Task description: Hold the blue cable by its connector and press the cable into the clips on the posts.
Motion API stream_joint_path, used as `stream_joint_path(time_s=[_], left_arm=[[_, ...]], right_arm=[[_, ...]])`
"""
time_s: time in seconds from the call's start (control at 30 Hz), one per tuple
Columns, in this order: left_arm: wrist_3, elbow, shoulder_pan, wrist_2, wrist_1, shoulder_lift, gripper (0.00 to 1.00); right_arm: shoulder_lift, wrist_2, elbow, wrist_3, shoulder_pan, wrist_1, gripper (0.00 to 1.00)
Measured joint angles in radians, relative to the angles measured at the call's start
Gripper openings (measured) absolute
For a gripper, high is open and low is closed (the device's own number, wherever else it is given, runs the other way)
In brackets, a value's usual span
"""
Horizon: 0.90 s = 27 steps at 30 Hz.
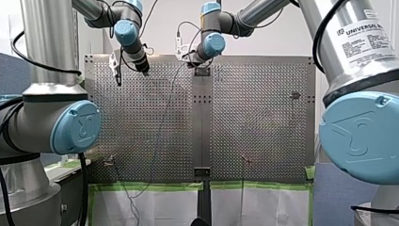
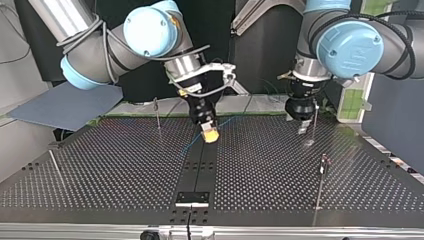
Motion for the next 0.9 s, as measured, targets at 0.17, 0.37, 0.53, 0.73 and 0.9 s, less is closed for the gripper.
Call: stream_joint_path(time_s=[0.17,0.37,0.53,0.73,0.9], left_arm=[[-0.047,0.009,0.002,0.047,-0.030,-0.040,0.98],[-0.096,0.013,0.014,0.096,-0.010,-0.074,0.98],[-0.142,0.015,0.029,0.142,0.025,-0.077,0.98],[-0.197,0.017,0.043,0.197,0.067,-0.077,0.98],[-0.233,0.018,0.052,0.233,0.078,-0.078,0.98]], right_arm=[[0.000,-0.001,0.000,0.000,-0.003,0.000,0.00],[0.000,-0.001,0.000,0.000,-0.004,0.001,0.00],[0.000,0.002,0.000,0.000,-0.007,0.000,0.00],[0.000,0.001,0.000,-0.001,-0.007,0.000,0.00],[0.000,0.002,0.000,0.000,-0.007,0.000,0.00]])
